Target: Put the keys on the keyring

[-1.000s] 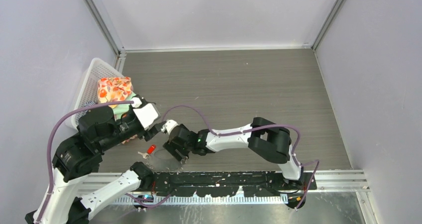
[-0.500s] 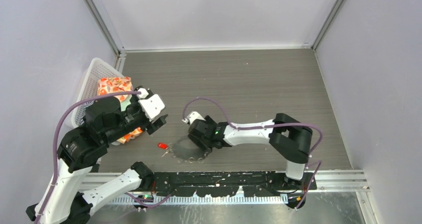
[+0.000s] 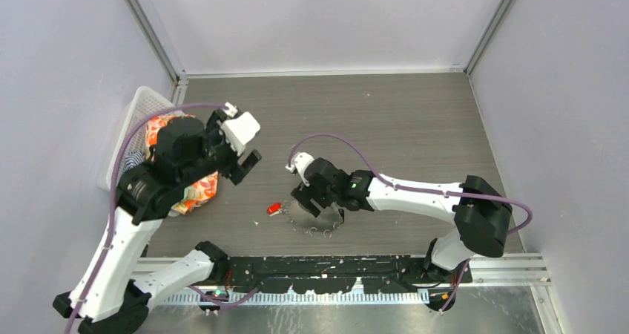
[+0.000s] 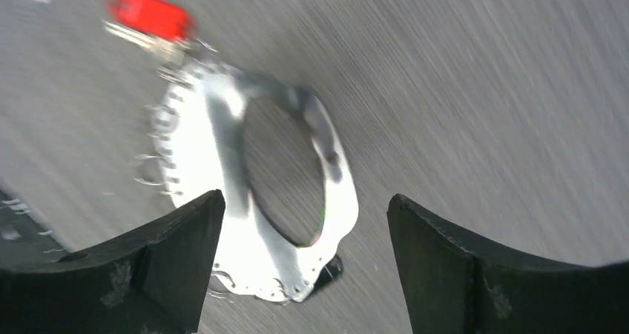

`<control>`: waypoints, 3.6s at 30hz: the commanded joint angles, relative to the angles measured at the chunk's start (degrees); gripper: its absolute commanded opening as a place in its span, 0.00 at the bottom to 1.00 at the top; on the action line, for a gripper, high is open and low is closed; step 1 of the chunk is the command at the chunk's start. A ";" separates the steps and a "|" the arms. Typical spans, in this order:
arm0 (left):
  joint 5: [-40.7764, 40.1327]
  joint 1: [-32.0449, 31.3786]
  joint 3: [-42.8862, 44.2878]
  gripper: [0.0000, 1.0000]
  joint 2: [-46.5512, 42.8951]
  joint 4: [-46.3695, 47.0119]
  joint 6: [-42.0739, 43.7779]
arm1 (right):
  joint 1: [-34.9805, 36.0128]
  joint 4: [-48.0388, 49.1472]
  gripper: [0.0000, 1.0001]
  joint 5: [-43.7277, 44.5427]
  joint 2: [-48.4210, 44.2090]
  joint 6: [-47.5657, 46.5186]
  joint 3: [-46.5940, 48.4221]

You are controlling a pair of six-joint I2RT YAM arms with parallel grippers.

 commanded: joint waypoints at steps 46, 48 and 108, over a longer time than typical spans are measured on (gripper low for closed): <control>25.23 28.62 4.70 0.90 10.37 8.47 -11.45 | 0.89 -4.25 0.13 -31.92 36.43 -31.15 35.13; 25.38 28.62 4.75 0.89 10.36 8.30 -11.13 | 0.86 -3.26 0.02 -31.79 36.43 -30.14 35.29; 27.71 28.62 4.55 0.84 10.18 8.44 -10.29 | -0.16 1.80 0.60 -18.88 23.99 4.97 28.09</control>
